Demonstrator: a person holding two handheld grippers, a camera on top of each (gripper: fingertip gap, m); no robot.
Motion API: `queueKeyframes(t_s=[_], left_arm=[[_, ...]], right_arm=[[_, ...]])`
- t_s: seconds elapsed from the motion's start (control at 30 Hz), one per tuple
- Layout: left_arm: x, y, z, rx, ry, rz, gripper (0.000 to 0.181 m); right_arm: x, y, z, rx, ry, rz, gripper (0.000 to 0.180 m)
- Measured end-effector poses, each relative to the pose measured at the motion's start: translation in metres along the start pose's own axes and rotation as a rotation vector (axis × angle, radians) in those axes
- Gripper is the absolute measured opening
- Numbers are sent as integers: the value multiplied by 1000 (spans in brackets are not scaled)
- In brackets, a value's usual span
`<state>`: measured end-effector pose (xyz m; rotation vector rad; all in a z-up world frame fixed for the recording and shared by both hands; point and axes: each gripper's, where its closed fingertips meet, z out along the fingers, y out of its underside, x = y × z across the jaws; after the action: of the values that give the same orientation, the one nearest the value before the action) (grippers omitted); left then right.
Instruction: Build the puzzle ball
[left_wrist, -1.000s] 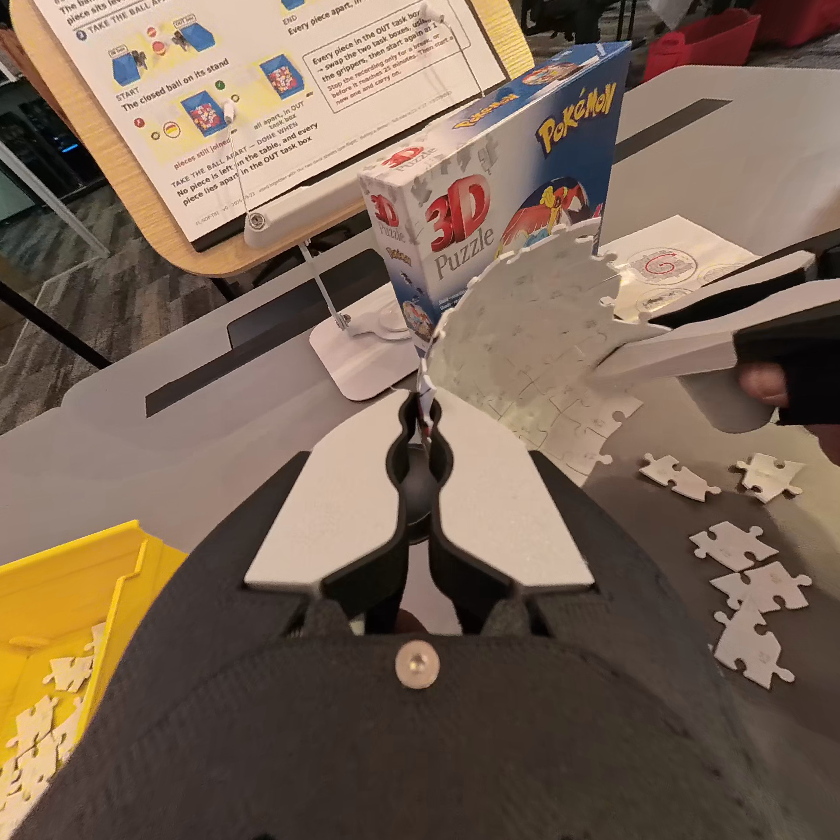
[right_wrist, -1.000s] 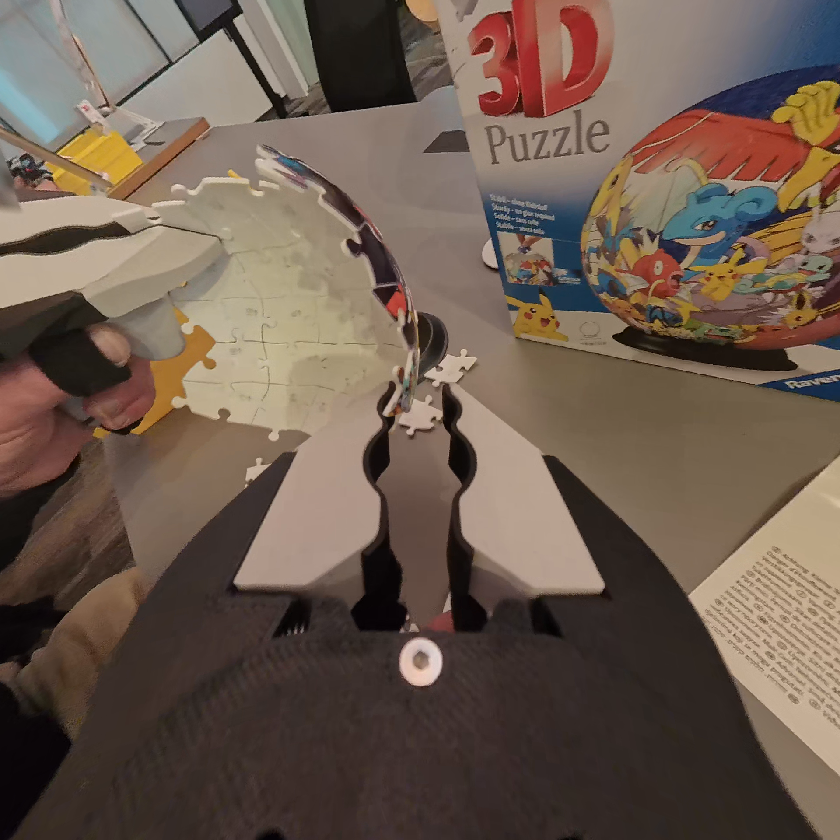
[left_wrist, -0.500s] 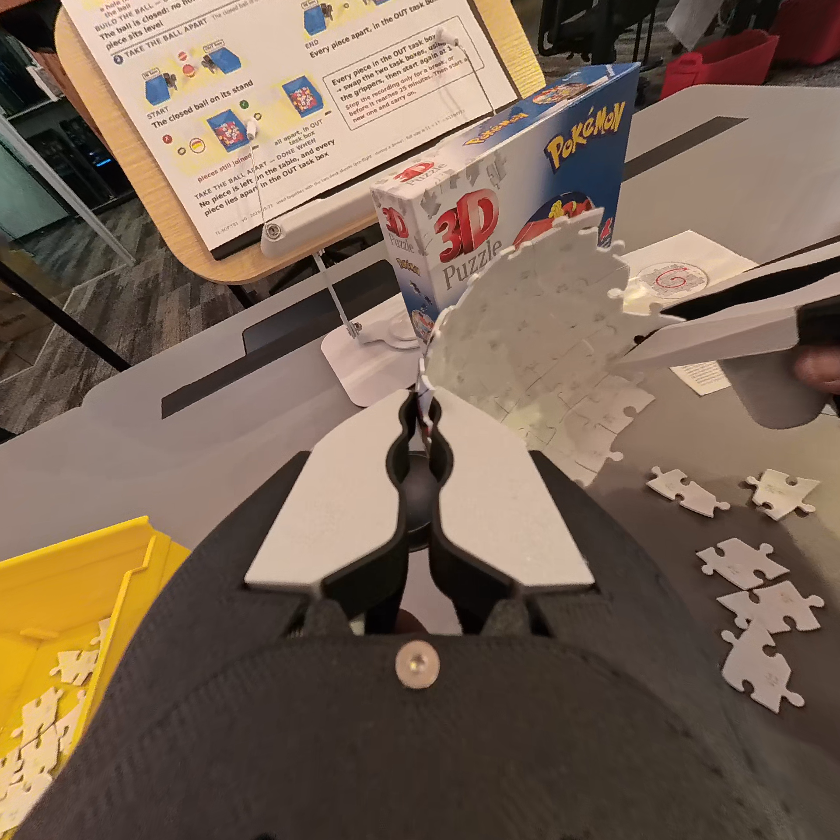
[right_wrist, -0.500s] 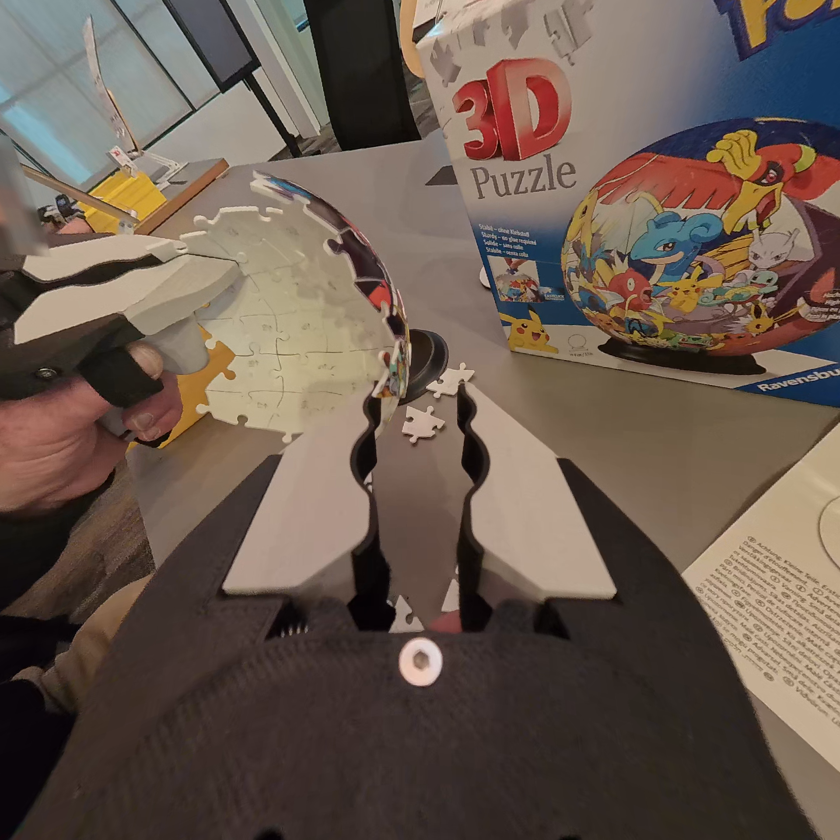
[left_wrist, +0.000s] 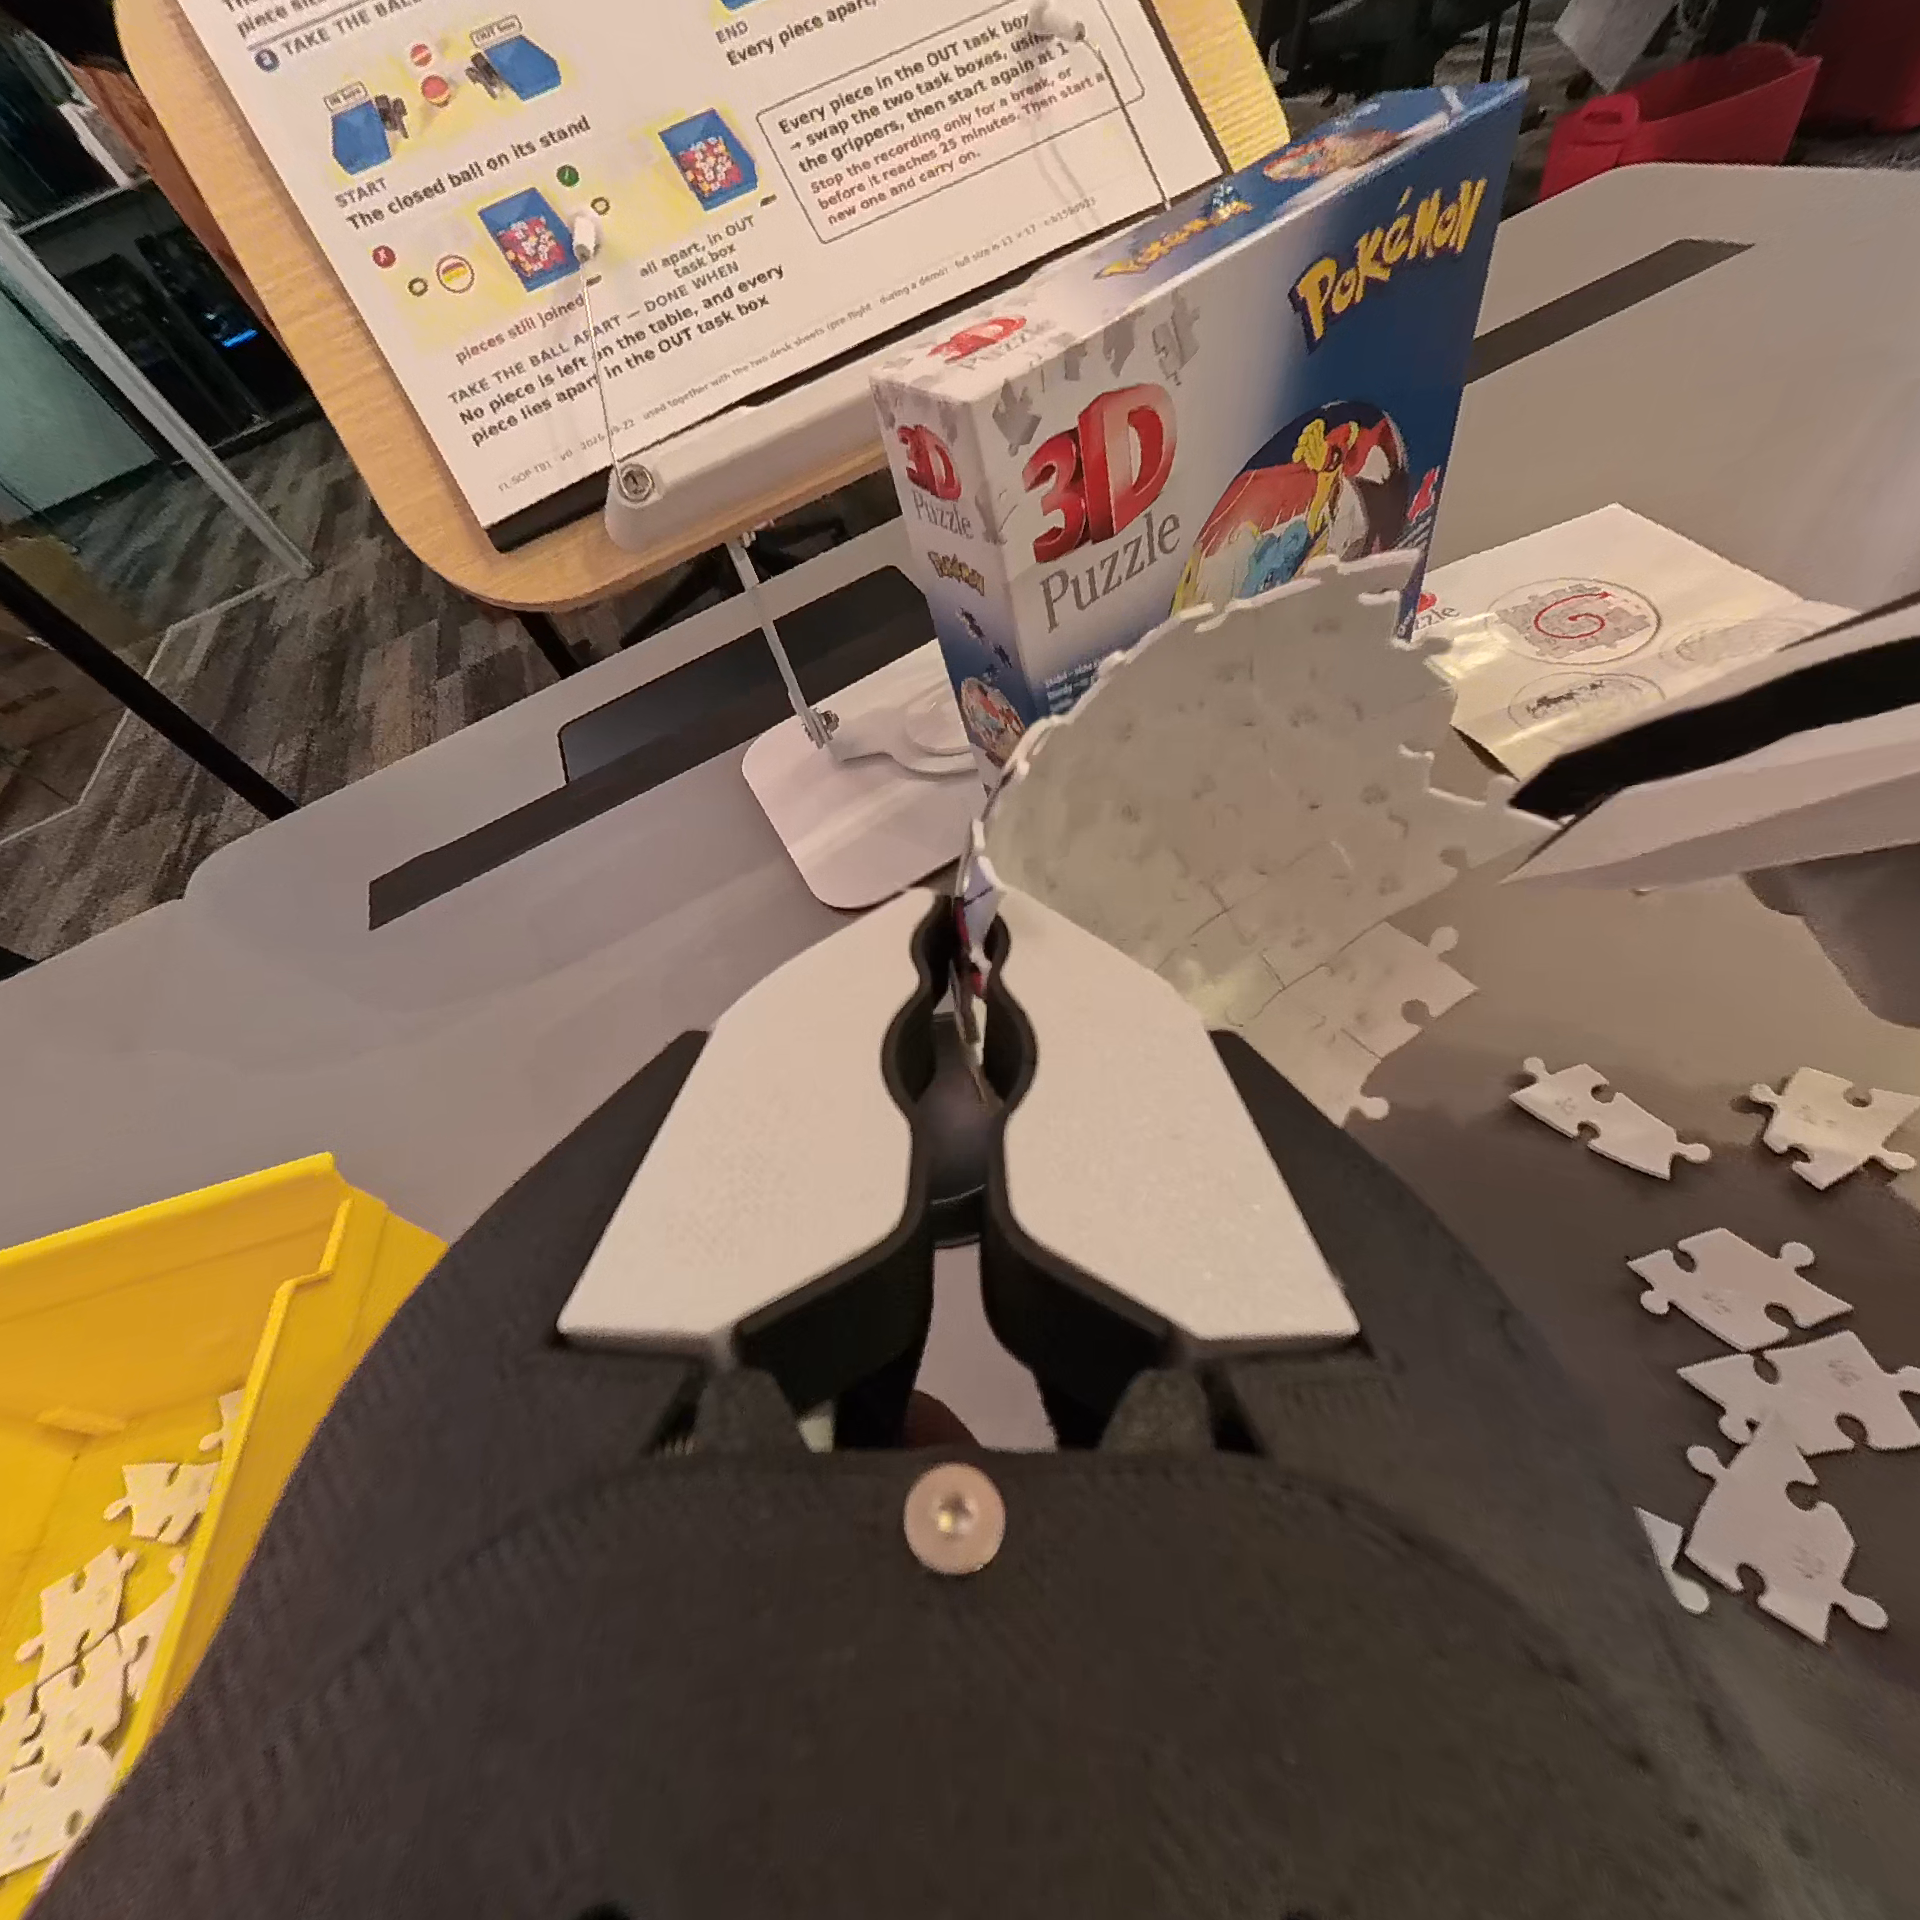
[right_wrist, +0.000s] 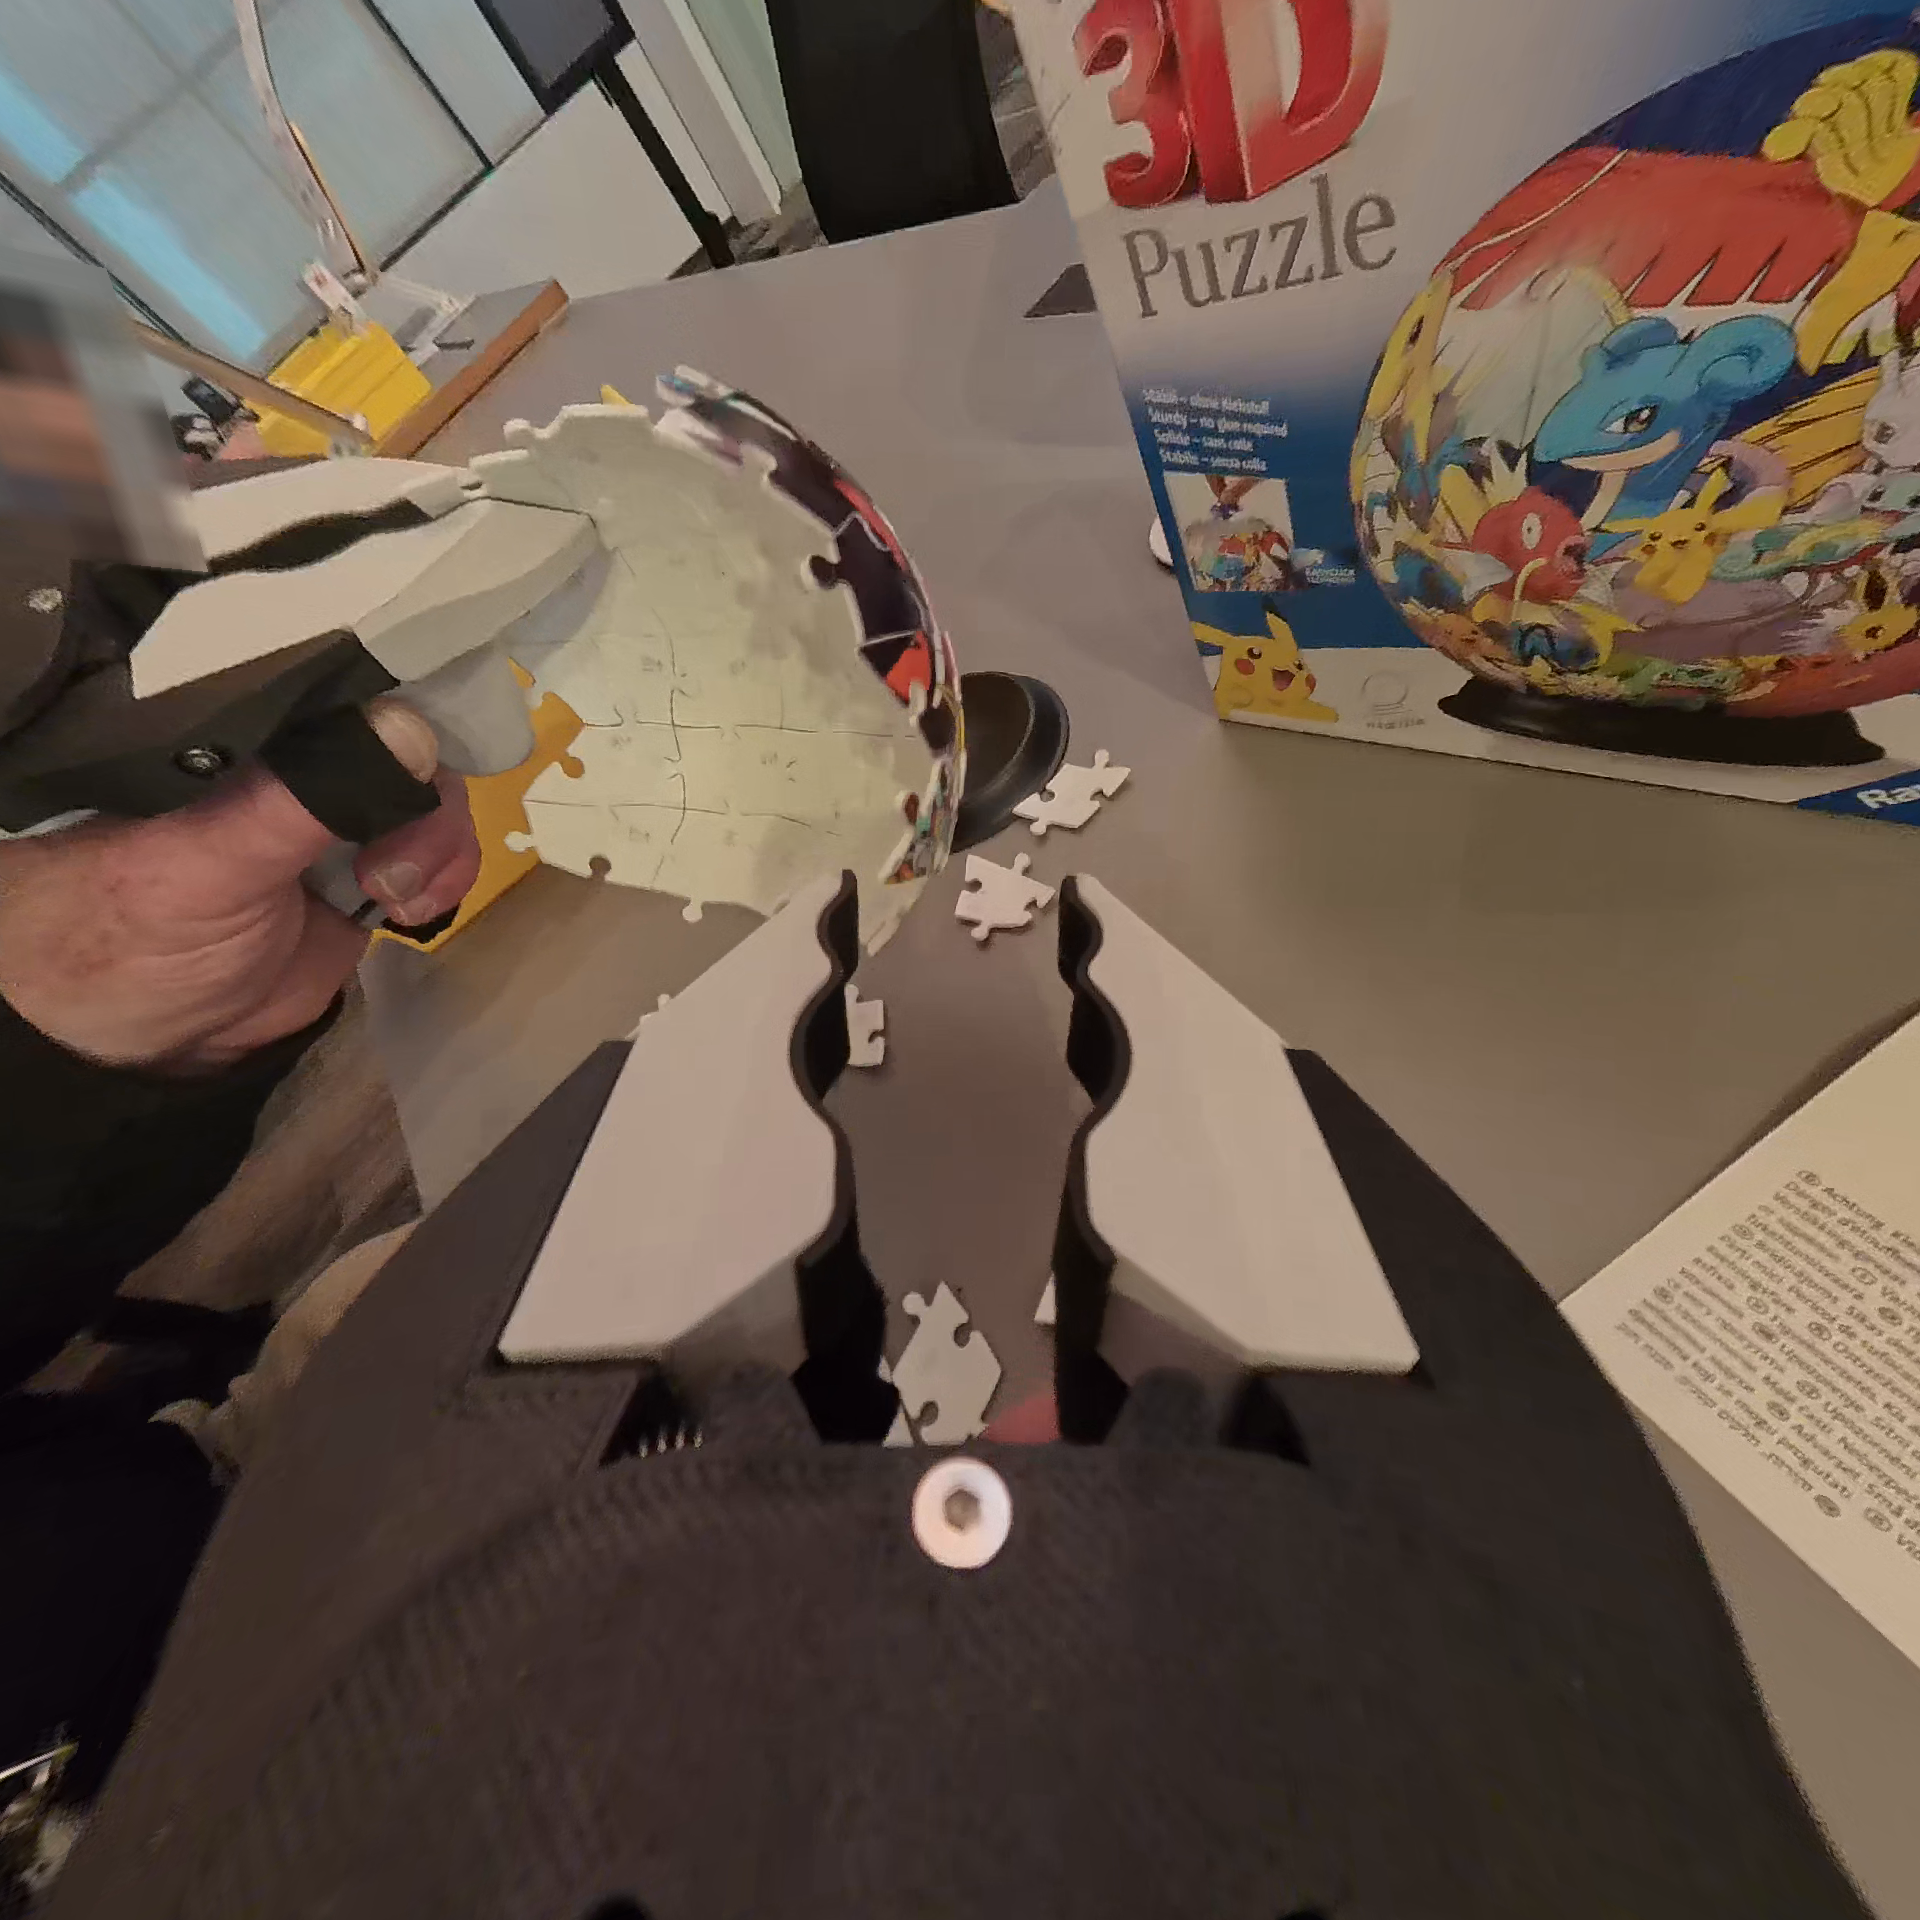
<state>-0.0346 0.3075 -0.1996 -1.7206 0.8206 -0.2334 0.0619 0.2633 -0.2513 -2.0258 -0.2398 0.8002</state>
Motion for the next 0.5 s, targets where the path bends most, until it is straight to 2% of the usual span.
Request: queueKeyframes(t_s=[0.17,0.5], left_arm=[[2,9,4,-17,-2,3,4],[10,25,10,-50,28,-53,3]], right_arm=[[-2,2,2,-7,-12,3,30],[2,13,3,-56,-13,29,31]])
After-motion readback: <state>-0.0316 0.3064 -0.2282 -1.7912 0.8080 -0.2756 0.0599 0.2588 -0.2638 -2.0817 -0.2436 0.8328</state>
